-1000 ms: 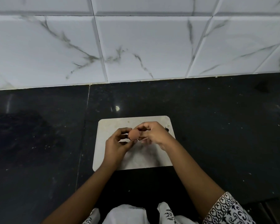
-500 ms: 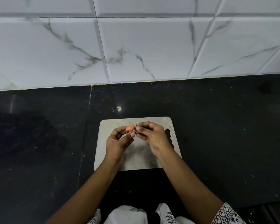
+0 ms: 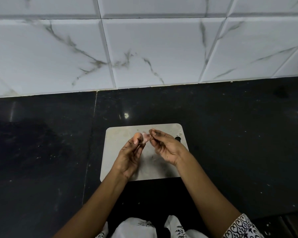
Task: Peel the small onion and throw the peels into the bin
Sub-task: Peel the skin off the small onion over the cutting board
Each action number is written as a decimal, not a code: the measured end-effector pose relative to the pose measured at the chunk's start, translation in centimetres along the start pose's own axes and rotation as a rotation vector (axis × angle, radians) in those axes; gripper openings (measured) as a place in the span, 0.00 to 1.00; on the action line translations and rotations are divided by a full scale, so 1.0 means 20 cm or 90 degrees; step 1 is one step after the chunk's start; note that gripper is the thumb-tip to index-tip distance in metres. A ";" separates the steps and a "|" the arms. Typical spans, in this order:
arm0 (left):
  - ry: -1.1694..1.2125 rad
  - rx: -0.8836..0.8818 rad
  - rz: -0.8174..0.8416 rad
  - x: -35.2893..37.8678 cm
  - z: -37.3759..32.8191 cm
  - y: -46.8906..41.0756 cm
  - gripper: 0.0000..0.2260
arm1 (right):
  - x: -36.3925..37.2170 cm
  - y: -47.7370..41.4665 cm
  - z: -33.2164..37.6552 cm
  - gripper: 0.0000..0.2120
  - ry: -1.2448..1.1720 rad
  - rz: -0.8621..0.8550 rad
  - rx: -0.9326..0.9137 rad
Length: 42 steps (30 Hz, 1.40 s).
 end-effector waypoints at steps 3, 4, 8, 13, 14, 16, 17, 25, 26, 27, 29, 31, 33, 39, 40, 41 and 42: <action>0.034 -0.008 -0.014 -0.06 -0.01 0.00 0.27 | -0.05 -0.01 0.12 0.06 0.121 -0.028 -0.089; 0.039 -0.015 -0.019 -0.07 -0.01 0.00 0.23 | -0.07 -0.01 0.15 0.05 0.277 -0.044 -0.124; 0.060 -0.062 -0.056 -0.10 0.00 0.01 0.10 | -0.08 -0.04 0.16 0.12 0.817 -0.085 -0.174; 0.039 -0.093 -0.069 -0.08 -0.01 0.01 0.12 | 0.14 0.05 0.15 0.16 0.961 0.008 -0.404; 0.030 -0.095 -0.067 -0.08 -0.02 0.01 0.11 | 0.19 0.08 0.11 0.17 0.975 0.059 -0.435; 0.018 -0.103 -0.053 -0.06 -0.02 0.01 0.11 | 0.26 0.11 0.03 0.20 1.024 0.126 -0.490; 0.008 -0.109 -0.049 -0.05 -0.02 0.02 0.13 | 0.28 0.11 0.01 0.20 1.041 0.137 -0.519; -0.092 -0.098 -0.041 0.00 -0.06 0.05 0.11 | 0.30 0.12 0.02 0.14 0.993 0.145 -0.620; -0.109 -0.091 -0.042 0.00 -0.07 0.05 0.10 | 0.30 0.12 0.03 0.13 0.978 0.142 -0.623; -0.117 -0.084 -0.042 0.00 -0.08 0.05 0.10 | 0.29 0.12 0.05 0.12 0.957 0.136 -0.623; -0.108 -0.087 -0.049 0.00 -0.09 0.05 0.12 | 0.29 0.12 0.08 0.12 0.920 0.126 -0.624; -0.099 -0.096 -0.058 -0.01 -0.09 0.05 0.11 | 0.29 0.14 0.09 0.11 0.905 0.129 -0.637; -0.100 -0.097 -0.058 0.00 -0.09 0.06 0.08 | 0.29 0.15 0.10 0.10 0.899 0.129 -0.655; -0.119 -0.075 -0.081 0.00 -0.10 0.05 0.07 | 0.25 0.13 0.15 0.03 0.896 0.055 -0.657; -0.120 -0.079 -0.095 -0.01 -0.10 0.05 0.08 | 0.21 0.12 0.17 0.03 0.895 0.015 -0.645; -0.121 -0.085 -0.111 -0.02 -0.09 0.05 0.08 | 0.17 0.11 0.20 0.03 0.904 -0.021 -0.621; -0.122 -0.091 -0.123 -0.03 -0.09 0.06 0.08 | 0.14 0.08 0.21 0.04 0.934 -0.046 -0.582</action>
Point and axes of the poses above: each hand's wrist, its own y-axis away from the middle knuckle, its own x-axis out of the palm, z = x × y, the point moved 9 cm from there along -y, towards the middle knuckle, and after that the axes turned 13 degrees about -y, right-handed, at the moved point
